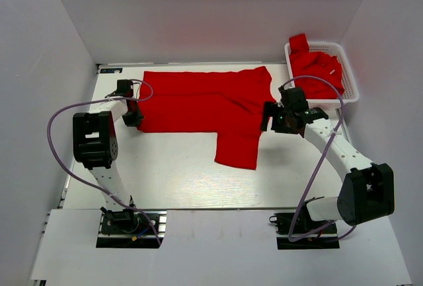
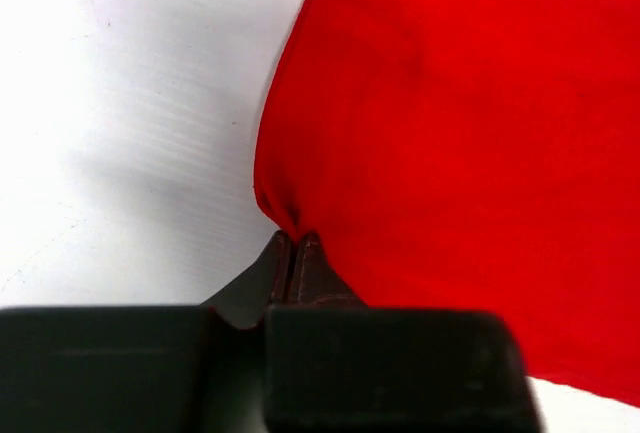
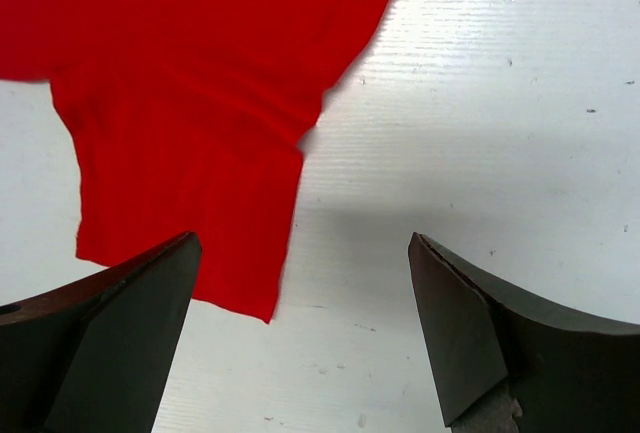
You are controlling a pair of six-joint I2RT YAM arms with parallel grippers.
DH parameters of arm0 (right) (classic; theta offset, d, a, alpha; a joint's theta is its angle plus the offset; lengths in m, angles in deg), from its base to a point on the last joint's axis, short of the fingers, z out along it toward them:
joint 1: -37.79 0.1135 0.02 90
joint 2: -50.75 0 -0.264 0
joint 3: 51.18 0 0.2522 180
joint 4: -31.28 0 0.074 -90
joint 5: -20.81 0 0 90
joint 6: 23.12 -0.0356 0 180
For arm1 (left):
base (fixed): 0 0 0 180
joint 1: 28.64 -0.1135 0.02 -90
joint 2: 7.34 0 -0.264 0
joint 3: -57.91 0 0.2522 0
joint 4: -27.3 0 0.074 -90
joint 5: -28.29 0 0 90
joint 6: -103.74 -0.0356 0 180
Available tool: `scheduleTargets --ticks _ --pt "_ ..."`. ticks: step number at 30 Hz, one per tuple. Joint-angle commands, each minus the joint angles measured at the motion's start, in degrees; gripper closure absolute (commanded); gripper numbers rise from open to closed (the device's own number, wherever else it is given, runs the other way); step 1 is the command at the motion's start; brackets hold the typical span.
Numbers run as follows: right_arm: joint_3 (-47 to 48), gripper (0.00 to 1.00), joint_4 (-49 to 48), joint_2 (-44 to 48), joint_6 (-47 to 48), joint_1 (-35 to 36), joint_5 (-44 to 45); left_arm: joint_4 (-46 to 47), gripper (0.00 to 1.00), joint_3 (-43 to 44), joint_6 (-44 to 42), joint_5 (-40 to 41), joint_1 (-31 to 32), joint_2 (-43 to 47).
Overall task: Fold and stack the t-shirts
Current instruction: Grap the side of the flattened tshirt closest away from the robot with both arms
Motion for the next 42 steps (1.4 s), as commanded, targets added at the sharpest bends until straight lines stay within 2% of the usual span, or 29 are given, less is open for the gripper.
scheduleTargets --ticks 1,11,19,26,36,39,42 --pt "0.1 0.1 2.8 1.6 1.7 2.3 3.2 -2.2 1.0 -3.2 0.2 -2.9 0.0 -2.1" --pt "-3.6 0.1 2.1 -0.1 -2.3 13.1 1.4 -2.8 1.0 -4.3 1.9 -3.5 0.6 -0.5" --pt "-8.0 0.1 0.0 -2.7 -9.5 20.6 8.3 -1.0 1.0 -6.1 3.0 -5.7 0.7 1.2" --pt "-10.2 0.1 -4.0 -7.6 -10.6 23.5 8.7 0.1 1.0 -7.3 3.5 -6.3 0.7 1.2" --pt "-11.0 0.1 -5.3 -11.0 -11.4 23.4 11.7 0.7 1.0 -8.3 3.5 -8.4 0.7 2.3" --pt "-11.0 0.15 -5.0 -12.3 -11.0 23.4 11.1 0.7 1.0 -8.3 3.5 -8.4 0.7 2.8" --pt "-11.0 0.27 -5.3 -13.2 -10.2 23.5 10.2 0.7 1.0 -8.9 4.1 -8.4 0.7 2.8"
